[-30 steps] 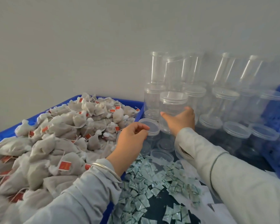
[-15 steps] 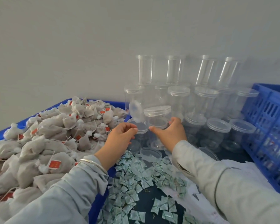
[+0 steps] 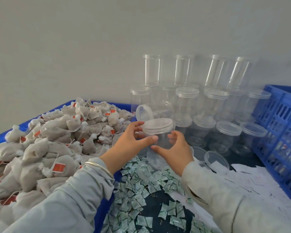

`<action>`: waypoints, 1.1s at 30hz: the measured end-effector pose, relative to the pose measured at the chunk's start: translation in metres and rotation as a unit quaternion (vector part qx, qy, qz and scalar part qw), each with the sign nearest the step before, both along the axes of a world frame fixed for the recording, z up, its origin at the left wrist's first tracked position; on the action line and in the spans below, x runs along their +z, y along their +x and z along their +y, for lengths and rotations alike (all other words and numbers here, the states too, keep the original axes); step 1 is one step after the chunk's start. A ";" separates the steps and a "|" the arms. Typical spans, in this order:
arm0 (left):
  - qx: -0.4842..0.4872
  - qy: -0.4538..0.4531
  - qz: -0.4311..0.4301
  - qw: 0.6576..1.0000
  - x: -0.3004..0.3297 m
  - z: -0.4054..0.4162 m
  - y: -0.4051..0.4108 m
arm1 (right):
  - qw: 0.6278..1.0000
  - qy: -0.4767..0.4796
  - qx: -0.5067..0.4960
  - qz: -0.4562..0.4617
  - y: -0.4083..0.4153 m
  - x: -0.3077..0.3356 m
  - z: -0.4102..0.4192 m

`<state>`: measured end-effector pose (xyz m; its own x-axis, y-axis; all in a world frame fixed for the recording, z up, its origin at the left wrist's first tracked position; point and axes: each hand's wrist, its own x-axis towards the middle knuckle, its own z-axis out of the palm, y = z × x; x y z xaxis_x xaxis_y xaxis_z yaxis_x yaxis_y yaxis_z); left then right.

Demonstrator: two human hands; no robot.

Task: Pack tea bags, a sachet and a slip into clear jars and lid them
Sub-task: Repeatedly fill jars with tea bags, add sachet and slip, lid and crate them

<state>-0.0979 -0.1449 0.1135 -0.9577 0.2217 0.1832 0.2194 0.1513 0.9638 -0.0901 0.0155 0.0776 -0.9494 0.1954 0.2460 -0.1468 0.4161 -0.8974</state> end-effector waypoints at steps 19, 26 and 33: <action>0.075 -0.230 0.007 0.970 -0.010 0.015 0.007 | 0.943 0.272 -0.046 0.186 0.032 -0.014 0.001; 0.065 -0.257 -0.118 0.957 -0.011 0.015 0.006 | 0.916 0.319 -0.094 0.226 0.041 -0.027 -0.007; 0.007 -0.318 -0.193 0.928 -0.013 0.015 0.009 | 0.937 0.310 -0.071 0.147 0.052 -0.042 -0.009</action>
